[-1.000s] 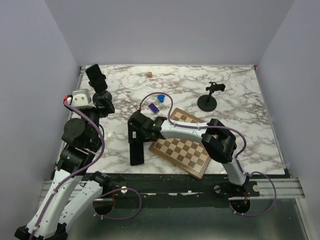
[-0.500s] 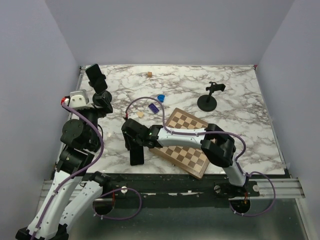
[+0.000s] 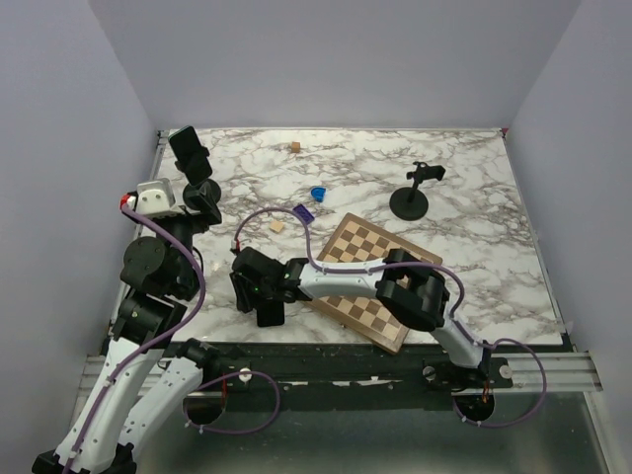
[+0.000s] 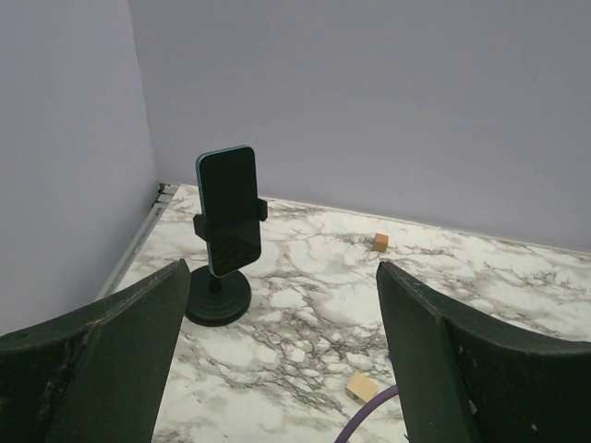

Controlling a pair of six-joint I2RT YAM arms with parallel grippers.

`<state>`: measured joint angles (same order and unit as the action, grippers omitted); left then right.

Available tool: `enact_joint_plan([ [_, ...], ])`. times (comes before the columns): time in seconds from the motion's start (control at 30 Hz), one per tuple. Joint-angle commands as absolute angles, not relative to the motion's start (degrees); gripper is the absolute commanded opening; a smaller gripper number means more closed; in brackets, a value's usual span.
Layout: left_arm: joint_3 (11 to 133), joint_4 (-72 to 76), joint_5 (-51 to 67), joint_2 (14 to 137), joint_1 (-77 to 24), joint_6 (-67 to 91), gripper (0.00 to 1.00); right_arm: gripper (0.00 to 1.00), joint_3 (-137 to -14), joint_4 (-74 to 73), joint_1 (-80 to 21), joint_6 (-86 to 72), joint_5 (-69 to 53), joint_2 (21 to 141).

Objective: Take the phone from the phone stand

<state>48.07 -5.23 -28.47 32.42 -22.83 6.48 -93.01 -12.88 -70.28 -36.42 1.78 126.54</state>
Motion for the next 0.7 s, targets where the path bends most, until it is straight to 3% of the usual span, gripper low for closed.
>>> enact_joint_plan([
  [0.0,47.62,-3.7,-29.75,32.01,-22.32,6.14,0.9,0.49,-93.65,-11.85,-70.98,-36.46,-1.02,129.58],
  [0.3,48.22,-4.68,-29.31,33.48,-22.24,6.38,0.9,0.49,-87.74,-15.99,-71.06,-37.88,8.2,124.94],
  [0.5,47.2,-3.52,-29.44,32.59,-22.21,6.42,0.9,0.5,-86.99,-11.52,-71.09,-33.92,5.54,122.02],
  [0.67,47.81,-4.22,-29.61,34.08,-22.17,6.17,0.9,0.59,-86.39,-6.26,-71.03,-32.09,3.26,115.96],
])
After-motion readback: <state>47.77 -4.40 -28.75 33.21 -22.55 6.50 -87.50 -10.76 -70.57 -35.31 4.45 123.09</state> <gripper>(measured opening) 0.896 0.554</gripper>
